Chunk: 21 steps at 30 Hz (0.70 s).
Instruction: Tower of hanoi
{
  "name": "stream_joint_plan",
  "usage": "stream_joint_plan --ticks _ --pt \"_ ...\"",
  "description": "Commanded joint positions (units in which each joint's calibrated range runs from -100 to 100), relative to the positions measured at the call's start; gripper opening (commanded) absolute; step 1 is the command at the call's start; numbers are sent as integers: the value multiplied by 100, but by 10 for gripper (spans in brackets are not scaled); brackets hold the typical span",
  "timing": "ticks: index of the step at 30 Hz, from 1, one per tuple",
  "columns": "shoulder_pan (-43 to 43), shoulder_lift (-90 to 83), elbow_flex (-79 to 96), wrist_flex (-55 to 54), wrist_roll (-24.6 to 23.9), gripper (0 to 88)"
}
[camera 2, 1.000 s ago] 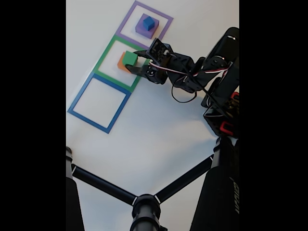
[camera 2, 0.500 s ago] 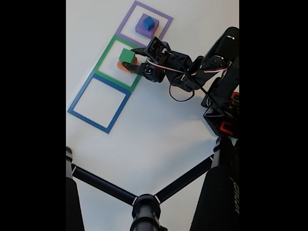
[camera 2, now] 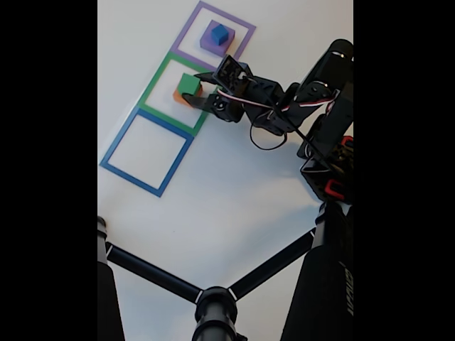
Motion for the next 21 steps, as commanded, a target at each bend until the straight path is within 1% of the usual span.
stream_joint_plan --ticks 1,3,4,9,12,15,19,21 --pt "150 15 -117 47 54 176" --pt "170 15 -126 47 54 237" --pt "170 15 -126 47 54 249" --pt "160 -300 -17 112 54 259" --pt "131 -978 120 549 54 258" --pt "83 -2109 211 1512 54 252" --pt "189 -3812 2 3431 54 224" --pt "304 -4701 -462 4970 54 110"
